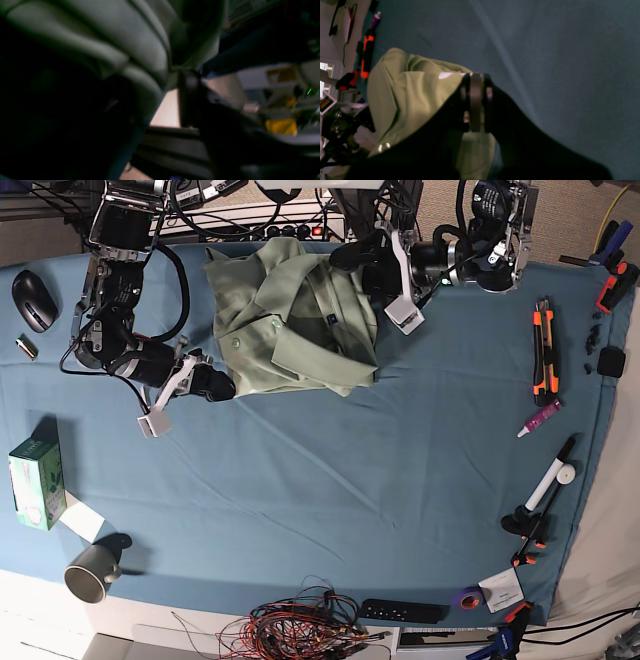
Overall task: Fold the T-shirt properly
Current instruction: 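Grasp the folded bundle with both grippers and flip it over, then release the bundle and pull both grippers back from the shirt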
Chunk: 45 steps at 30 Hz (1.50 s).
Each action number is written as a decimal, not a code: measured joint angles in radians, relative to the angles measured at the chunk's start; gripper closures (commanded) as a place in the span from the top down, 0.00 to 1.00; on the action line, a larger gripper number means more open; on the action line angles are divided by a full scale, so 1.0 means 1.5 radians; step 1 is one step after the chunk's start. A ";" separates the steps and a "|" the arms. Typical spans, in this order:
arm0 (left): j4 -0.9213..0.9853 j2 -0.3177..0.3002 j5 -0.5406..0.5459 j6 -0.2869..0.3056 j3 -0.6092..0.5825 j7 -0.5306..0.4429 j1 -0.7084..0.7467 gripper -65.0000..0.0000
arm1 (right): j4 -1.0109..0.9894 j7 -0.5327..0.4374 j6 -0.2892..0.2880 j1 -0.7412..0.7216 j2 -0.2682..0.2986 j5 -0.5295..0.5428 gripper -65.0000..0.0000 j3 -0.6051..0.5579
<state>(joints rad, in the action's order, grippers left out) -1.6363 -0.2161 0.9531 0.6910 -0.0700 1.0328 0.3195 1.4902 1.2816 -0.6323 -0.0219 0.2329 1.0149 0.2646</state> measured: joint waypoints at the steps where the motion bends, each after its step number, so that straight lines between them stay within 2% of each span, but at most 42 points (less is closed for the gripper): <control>1: 0.000 0.000 0.001 -0.001 0.000 0.002 -0.001 0.12 | 0.000 0.000 0.000 0.000 0.000 0.000 0.00 0.000; 2: 0.000 0.000 0.001 0.000 0.000 0.003 -0.001 0.03 | 0.000 0.000 0.000 0.000 0.000 0.000 0.00 0.000; 3: 0.000 0.000 0.001 0.000 0.000 0.003 -0.002 0.00 | 0.000 0.000 0.000 0.000 0.000 0.000 0.00 0.000; 7: -0.001 -0.001 0.001 -0.002 0.000 0.015 -0.005 0.00 | 0.000 0.008 0.000 0.000 0.000 0.000 0.00 0.000; 9: -0.005 0.000 0.004 -0.021 0.006 0.037 -0.013 0.00 | 0.000 0.023 0.000 0.000 0.000 0.000 0.00 0.000; 14: 0.000 0.011 0.002 -0.057 0.068 0.062 -0.042 0.00 | 0.000 0.046 0.000 0.001 0.001 0.003 0.00 0.001; 18: 0.005 0.003 -0.018 -0.073 0.119 0.064 -0.069 0.00 | 0.004 0.051 0.000 0.009 0.002 0.005 0.00 0.001; 20: 0.005 -0.002 -0.027 -0.090 0.121 0.064 -0.081 0.00 | 0.026 0.058 0.000 0.022 0.001 0.005 0.00 0.001; 29: 0.006 -0.011 -0.062 -0.093 0.117 0.064 -0.122 0.00 | 0.192 0.046 0.000 0.123 0.002 -0.050 0.00 0.001; 34: 0.007 -0.012 -0.103 -0.115 0.083 0.047 -0.150 0.00 | 0.237 0.042 0.000 0.191 0.001 -0.055 0.00 0.001; 39: 0.008 -0.014 -0.163 -0.117 0.012 0.032 -0.196 0.00 | 0.274 0.037 0.000 0.246 0.000 -0.057 0.00 0.001; 41: 0.009 -0.015 -0.192 -0.142 -0.015 0.017 -0.214 0.00 | 0.287 0.037 0.000 0.265 0.000 -0.057 0.00 0.001; 45: 0.011 -0.013 -0.242 -0.152 -0.048 0.008 -0.256 0.00 | 0.312 0.035 0.000 0.301 0.000 -0.055 0.00 0.001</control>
<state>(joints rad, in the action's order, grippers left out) -1.6203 -0.2363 0.5903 0.4637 -0.1425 1.0443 -0.0643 1.9579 1.3338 -0.6327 0.4301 0.2329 0.9318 0.2661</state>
